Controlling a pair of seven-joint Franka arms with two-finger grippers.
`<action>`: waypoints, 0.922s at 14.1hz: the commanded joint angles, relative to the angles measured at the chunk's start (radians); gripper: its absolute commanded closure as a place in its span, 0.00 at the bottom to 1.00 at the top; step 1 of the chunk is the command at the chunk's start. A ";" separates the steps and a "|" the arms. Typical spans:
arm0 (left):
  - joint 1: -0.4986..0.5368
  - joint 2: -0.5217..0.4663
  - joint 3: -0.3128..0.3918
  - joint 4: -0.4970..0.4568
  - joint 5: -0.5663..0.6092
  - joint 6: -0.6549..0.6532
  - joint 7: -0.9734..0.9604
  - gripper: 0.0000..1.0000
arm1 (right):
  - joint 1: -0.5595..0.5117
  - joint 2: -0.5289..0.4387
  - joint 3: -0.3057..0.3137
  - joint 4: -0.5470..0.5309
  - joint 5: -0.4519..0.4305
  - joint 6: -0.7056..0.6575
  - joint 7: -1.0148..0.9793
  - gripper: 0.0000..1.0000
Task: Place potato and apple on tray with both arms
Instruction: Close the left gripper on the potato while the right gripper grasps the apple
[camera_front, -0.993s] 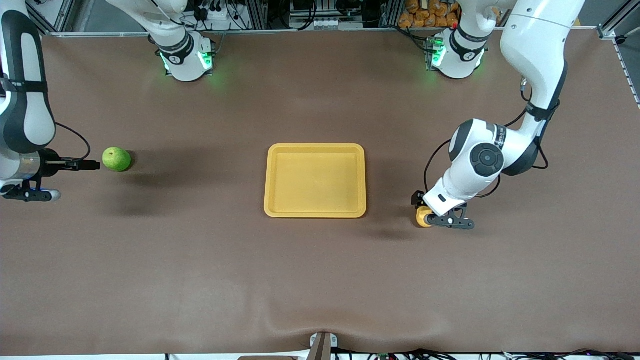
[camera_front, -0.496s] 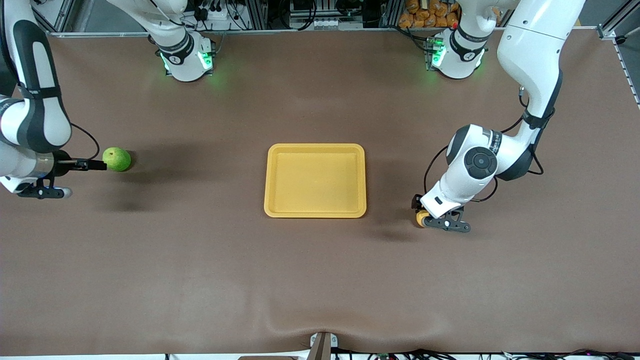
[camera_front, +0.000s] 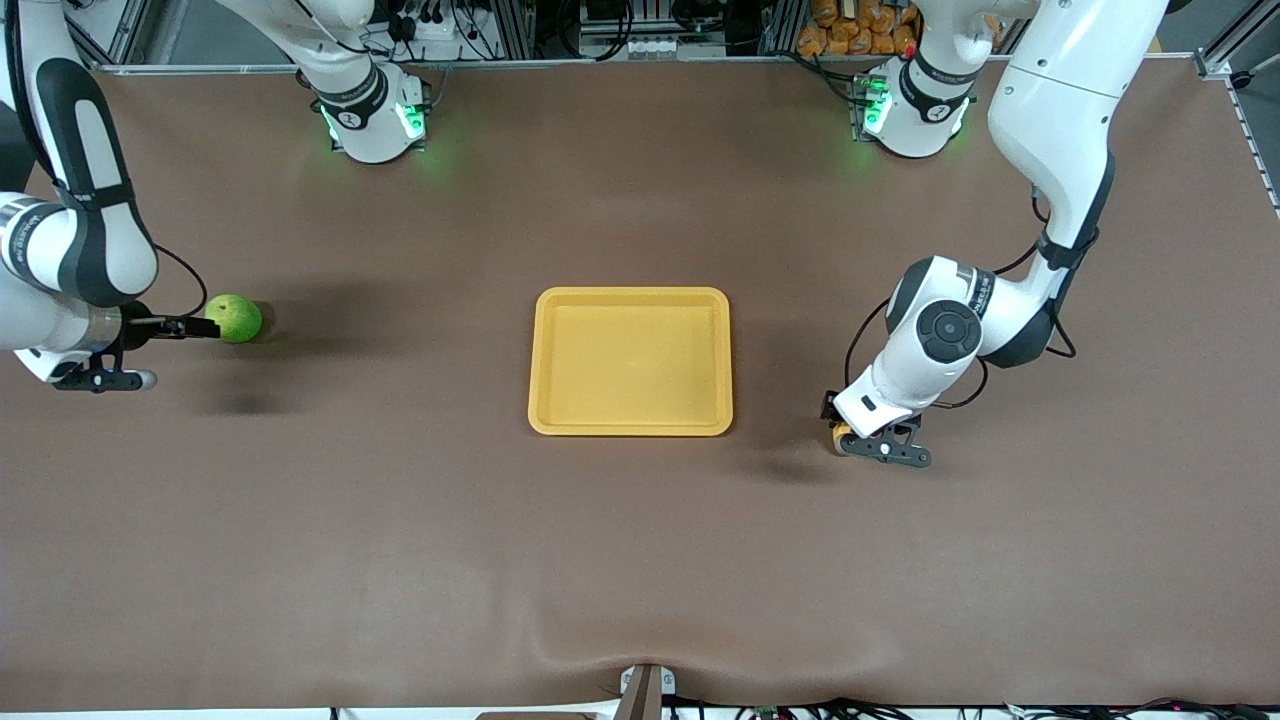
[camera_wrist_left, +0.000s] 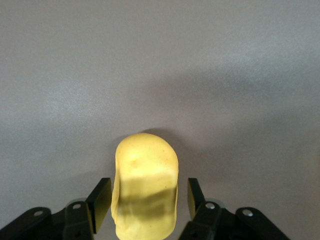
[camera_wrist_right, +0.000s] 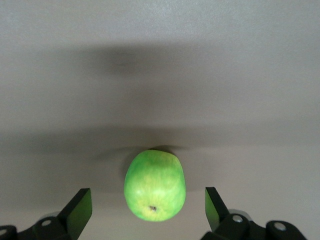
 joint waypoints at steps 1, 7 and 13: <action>-0.005 0.010 0.000 0.006 0.027 0.012 -0.021 0.36 | -0.030 -0.010 0.014 -0.072 -0.017 0.074 -0.014 0.00; -0.006 0.016 0.000 0.006 0.029 0.012 -0.021 0.56 | -0.032 -0.010 0.014 -0.123 -0.028 0.127 -0.016 0.00; -0.008 0.008 0.000 0.006 0.029 0.005 -0.020 0.85 | -0.044 -0.006 0.014 -0.160 -0.039 0.173 -0.019 0.00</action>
